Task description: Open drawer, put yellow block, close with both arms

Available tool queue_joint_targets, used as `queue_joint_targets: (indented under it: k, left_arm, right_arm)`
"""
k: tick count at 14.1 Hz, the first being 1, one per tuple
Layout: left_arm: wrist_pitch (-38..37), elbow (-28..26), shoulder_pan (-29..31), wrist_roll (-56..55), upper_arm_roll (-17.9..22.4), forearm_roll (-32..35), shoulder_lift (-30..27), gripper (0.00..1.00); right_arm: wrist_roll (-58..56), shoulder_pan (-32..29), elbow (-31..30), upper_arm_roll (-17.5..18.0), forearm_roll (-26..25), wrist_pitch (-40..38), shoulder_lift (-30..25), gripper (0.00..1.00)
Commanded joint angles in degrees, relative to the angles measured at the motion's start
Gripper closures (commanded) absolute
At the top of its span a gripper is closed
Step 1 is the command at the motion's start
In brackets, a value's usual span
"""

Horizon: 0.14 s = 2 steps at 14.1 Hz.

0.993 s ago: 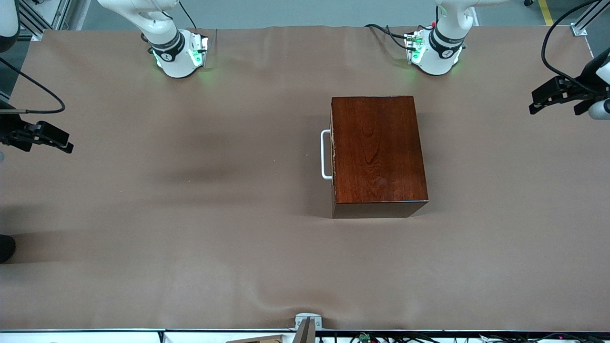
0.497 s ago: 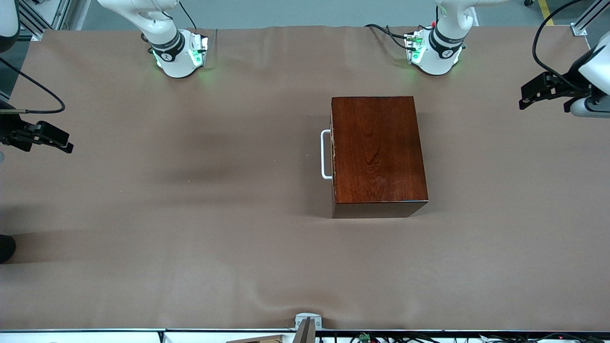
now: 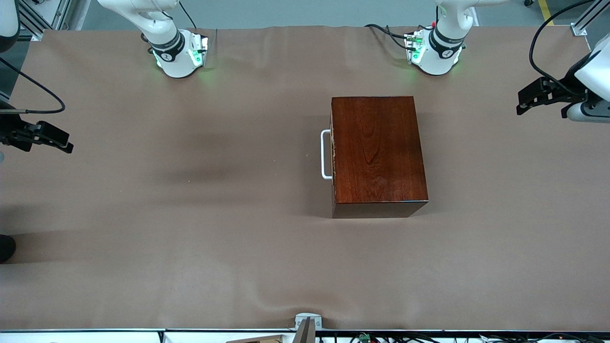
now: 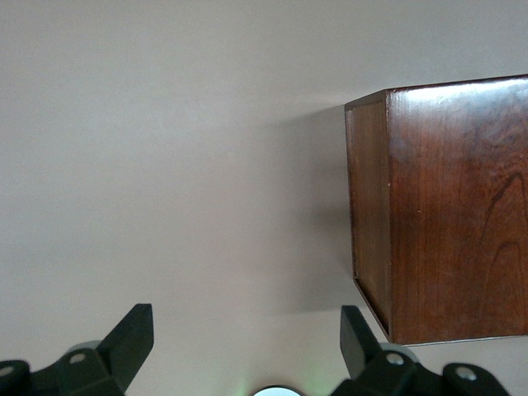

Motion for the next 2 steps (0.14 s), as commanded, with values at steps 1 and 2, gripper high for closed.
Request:
queue_joint_targets:
  k: [1, 2]
  left_arm:
    - [0.4, 0.0, 0.3, 0.1, -0.3, 1.1, -0.2, 0.00]
    - [0.4, 0.0, 0.3, 0.1, -0.3, 1.1, -0.2, 0.00]
  right_arm:
    - [0.1, -0.9, -0.5, 0.8, 0.7, -0.3, -1.2, 0.00]
    - [0.1, -0.9, -0.6, 0.8, 0.7, -0.4, -1.2, 0.00]
